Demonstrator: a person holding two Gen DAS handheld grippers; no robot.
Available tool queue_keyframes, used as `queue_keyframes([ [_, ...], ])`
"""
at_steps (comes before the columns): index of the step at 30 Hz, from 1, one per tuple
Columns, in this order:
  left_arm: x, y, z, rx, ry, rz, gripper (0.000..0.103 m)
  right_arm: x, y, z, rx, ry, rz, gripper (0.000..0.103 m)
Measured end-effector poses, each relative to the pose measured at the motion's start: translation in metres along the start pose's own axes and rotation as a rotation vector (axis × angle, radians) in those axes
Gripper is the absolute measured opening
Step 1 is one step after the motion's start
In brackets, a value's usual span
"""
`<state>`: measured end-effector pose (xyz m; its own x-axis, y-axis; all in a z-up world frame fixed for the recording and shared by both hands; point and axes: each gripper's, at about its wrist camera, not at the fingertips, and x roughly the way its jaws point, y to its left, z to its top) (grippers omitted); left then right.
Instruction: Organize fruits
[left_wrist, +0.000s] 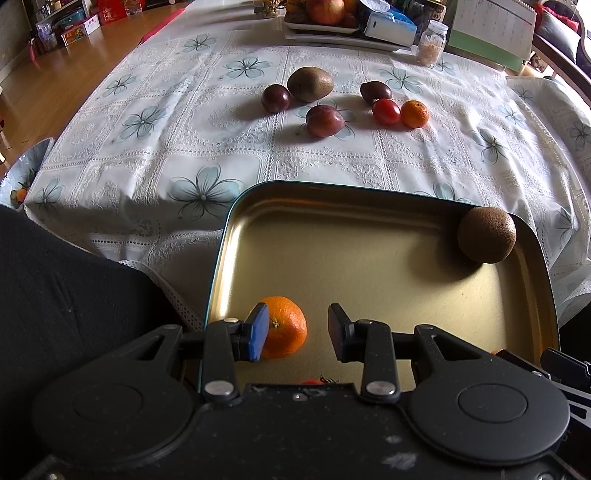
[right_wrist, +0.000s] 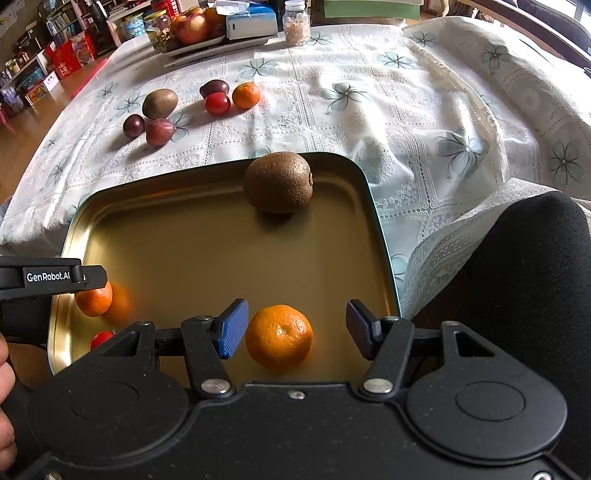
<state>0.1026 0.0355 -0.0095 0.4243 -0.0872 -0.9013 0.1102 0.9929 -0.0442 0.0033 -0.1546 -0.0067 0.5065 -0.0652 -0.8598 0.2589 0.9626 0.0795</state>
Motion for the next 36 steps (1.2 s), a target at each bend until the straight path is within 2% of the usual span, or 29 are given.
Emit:
queue_keyframes([
  [29,0.0050,-0.0015,-0.0024,0.020,0.037,0.024,0.035,0.0061,0.0021,-0.0024,-0.009,0.030,-0.008,0.062],
  [36,0.0008,0.0011,0.0035,0.001,0.060,-0.021,0.035,0.0015,0.0068,0.0031,-0.031,0.042,0.021,0.057],
])
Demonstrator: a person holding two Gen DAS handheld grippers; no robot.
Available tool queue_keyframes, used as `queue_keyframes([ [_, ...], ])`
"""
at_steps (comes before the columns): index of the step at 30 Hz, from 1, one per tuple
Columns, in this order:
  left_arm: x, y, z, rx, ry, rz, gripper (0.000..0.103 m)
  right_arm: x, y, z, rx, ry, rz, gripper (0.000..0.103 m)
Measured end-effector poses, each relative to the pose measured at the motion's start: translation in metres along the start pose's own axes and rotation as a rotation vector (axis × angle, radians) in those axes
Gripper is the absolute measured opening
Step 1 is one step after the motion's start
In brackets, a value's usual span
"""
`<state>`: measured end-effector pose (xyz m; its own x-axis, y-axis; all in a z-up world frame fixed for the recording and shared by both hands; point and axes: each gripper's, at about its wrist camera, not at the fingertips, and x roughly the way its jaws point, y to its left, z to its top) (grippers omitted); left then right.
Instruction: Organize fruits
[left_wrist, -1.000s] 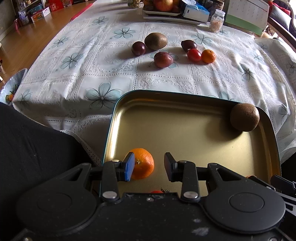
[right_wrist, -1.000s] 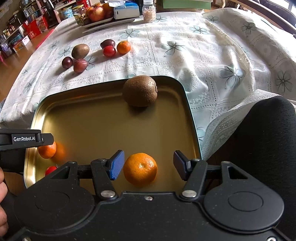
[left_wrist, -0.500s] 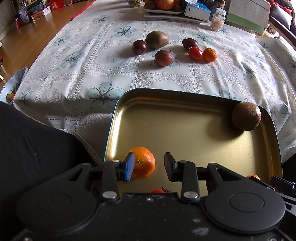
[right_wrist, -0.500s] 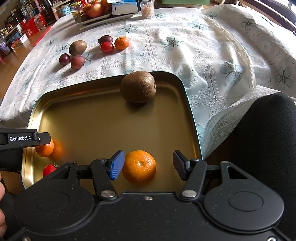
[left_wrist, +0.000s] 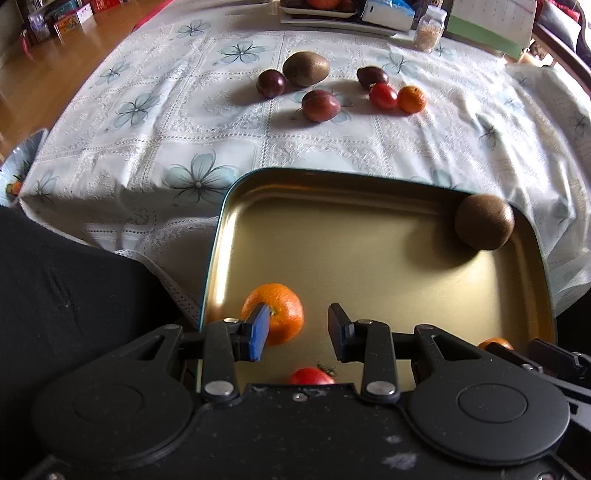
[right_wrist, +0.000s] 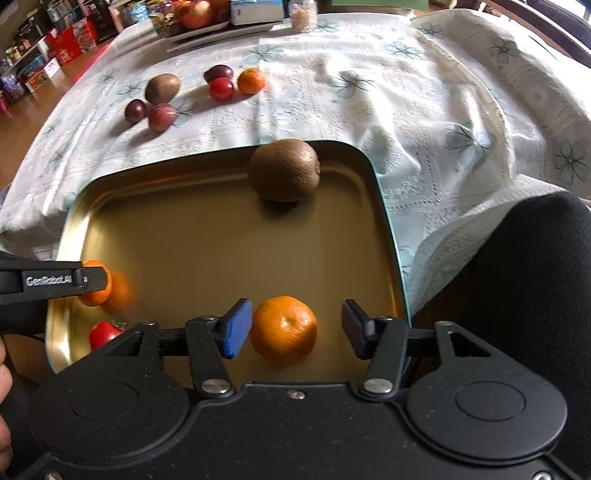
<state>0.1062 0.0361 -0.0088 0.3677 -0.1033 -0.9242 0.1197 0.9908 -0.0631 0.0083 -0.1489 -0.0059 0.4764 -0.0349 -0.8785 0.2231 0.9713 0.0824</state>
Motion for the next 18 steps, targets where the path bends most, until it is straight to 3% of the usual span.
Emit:
queue_keyframes([
  [9,-0.013,0.002,0.035,0.007,-0.016,0.013,0.035,-0.021,0.014,0.031,-0.065,-0.075,0.042,0.058],
  [18,-0.009,0.015,0.086,-0.029,0.025,0.010,0.035,-0.013,0.023,0.071,-0.072,-0.054,0.069,0.058],
])
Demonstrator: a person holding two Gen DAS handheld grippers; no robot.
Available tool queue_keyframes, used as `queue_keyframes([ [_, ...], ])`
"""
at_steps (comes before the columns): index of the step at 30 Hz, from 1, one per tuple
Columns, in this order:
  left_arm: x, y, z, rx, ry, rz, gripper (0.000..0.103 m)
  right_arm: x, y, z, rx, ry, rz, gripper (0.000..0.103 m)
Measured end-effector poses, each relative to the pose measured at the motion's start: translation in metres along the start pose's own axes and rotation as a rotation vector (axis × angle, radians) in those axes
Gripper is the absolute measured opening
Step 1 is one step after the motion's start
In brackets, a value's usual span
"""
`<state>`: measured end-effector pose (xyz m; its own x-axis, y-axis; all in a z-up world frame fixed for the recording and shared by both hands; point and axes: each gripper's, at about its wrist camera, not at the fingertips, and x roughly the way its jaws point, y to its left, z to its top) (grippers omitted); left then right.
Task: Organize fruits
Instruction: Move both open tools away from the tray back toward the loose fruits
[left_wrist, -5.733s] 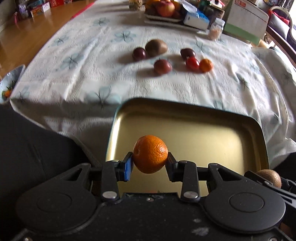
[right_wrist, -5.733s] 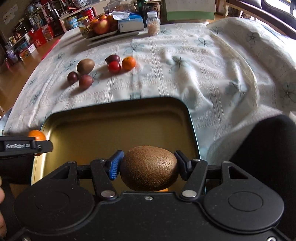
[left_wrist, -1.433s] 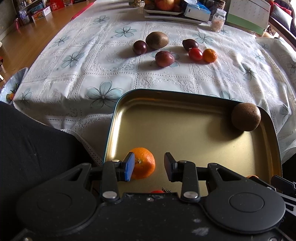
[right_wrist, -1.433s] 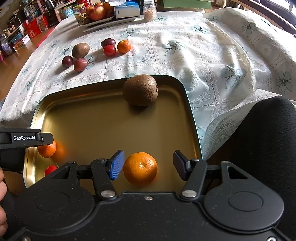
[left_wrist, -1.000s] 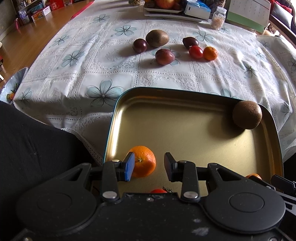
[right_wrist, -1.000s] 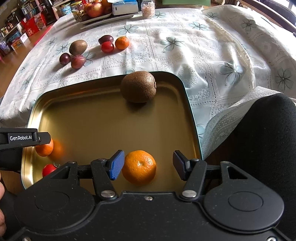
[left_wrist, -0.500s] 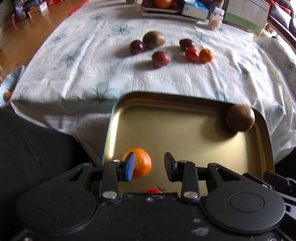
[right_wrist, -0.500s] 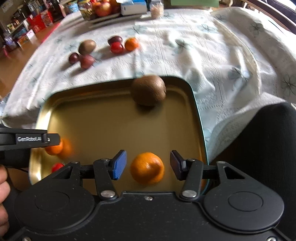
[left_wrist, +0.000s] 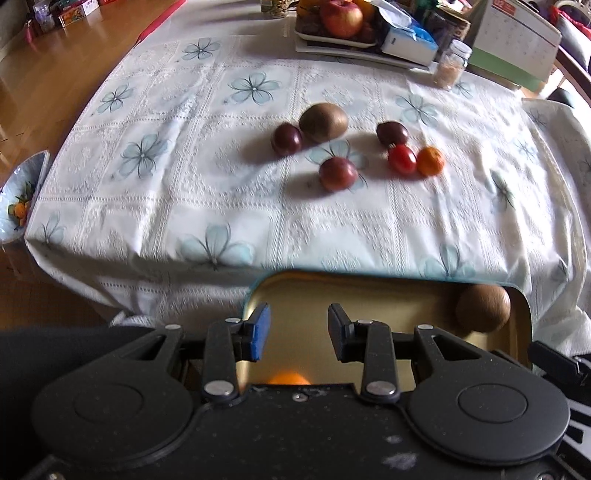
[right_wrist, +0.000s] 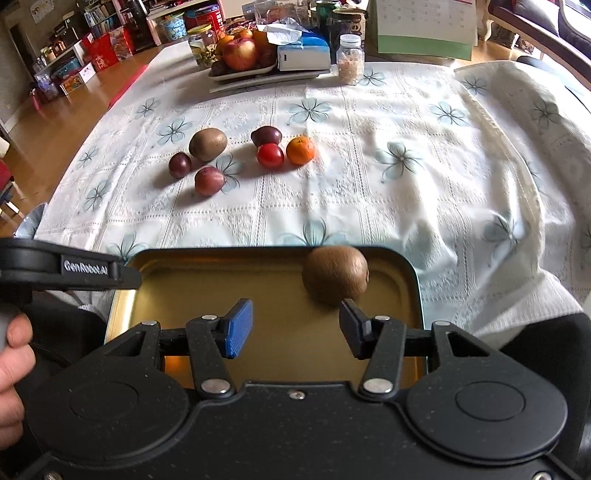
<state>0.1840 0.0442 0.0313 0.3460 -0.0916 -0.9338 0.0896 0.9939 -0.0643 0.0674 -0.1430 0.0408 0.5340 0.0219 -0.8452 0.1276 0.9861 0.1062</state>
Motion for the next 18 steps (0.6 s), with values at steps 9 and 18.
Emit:
queue_keyframes([
  [9,0.014,0.009,0.051,-0.001,0.011,0.039,0.035,0.028,-0.002,0.028,0.012,0.092,0.006,0.058],
  [18,0.044,0.019,0.111,-0.028,0.039,0.044,0.035,0.055,-0.007,0.054,0.027,0.141,-0.015,0.058],
])
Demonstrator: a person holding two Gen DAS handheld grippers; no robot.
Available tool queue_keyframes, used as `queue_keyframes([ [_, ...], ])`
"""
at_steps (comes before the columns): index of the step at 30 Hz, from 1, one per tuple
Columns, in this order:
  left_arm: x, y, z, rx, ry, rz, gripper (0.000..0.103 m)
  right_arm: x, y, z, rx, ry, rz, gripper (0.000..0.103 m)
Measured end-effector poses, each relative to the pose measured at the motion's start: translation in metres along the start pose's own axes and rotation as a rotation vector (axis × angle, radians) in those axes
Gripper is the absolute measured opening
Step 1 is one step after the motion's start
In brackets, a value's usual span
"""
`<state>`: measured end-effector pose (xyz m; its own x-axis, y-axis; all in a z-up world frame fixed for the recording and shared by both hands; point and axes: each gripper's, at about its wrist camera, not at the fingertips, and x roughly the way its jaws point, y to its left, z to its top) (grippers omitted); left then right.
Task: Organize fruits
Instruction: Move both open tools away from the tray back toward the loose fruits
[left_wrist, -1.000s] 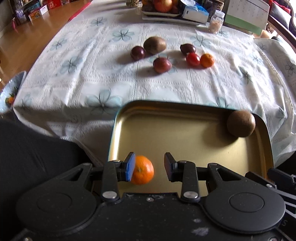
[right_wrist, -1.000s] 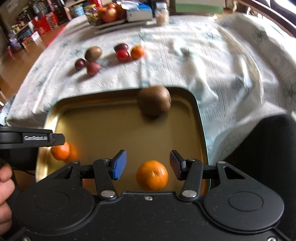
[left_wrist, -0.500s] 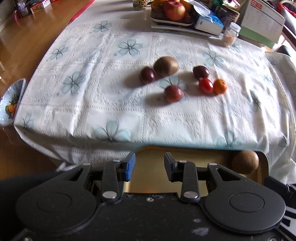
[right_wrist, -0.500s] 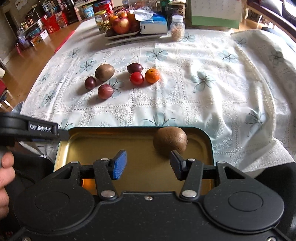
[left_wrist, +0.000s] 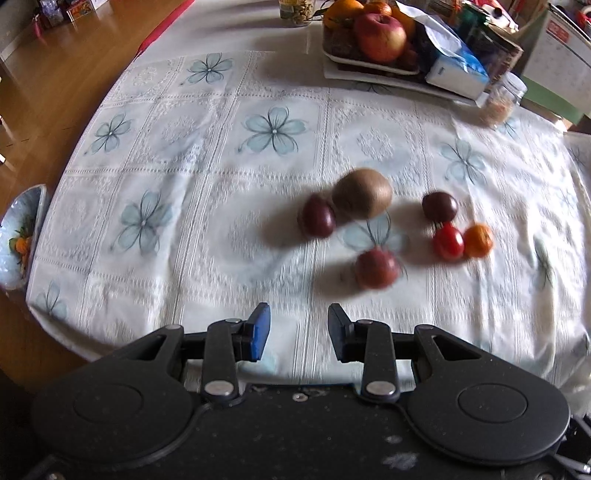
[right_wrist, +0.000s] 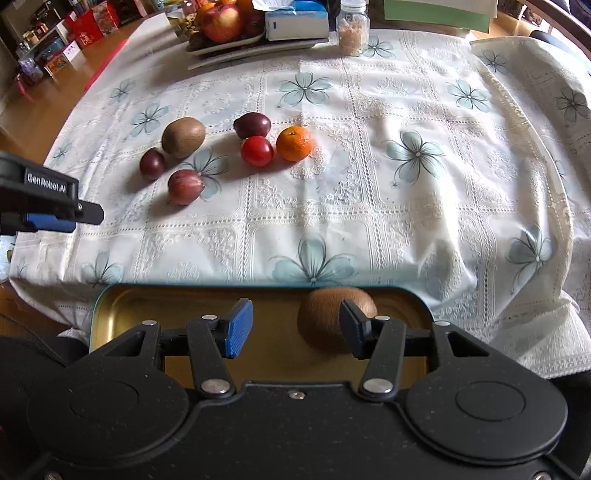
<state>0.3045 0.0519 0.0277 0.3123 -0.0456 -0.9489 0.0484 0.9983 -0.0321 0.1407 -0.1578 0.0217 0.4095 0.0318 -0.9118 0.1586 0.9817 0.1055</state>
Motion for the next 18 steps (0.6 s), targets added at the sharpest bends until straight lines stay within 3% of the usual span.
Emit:
queue_keyframes([
  [11,0.039,0.004,0.055,-0.020,-0.006,-0.003,0.035,0.027,-0.007,0.045,0.029,0.029,-0.028,0.058],
  [18,0.063,-0.005,0.066,-0.009,0.023,-0.070,0.035,0.043,-0.011,0.073,0.071,0.040,-0.041,0.058],
])
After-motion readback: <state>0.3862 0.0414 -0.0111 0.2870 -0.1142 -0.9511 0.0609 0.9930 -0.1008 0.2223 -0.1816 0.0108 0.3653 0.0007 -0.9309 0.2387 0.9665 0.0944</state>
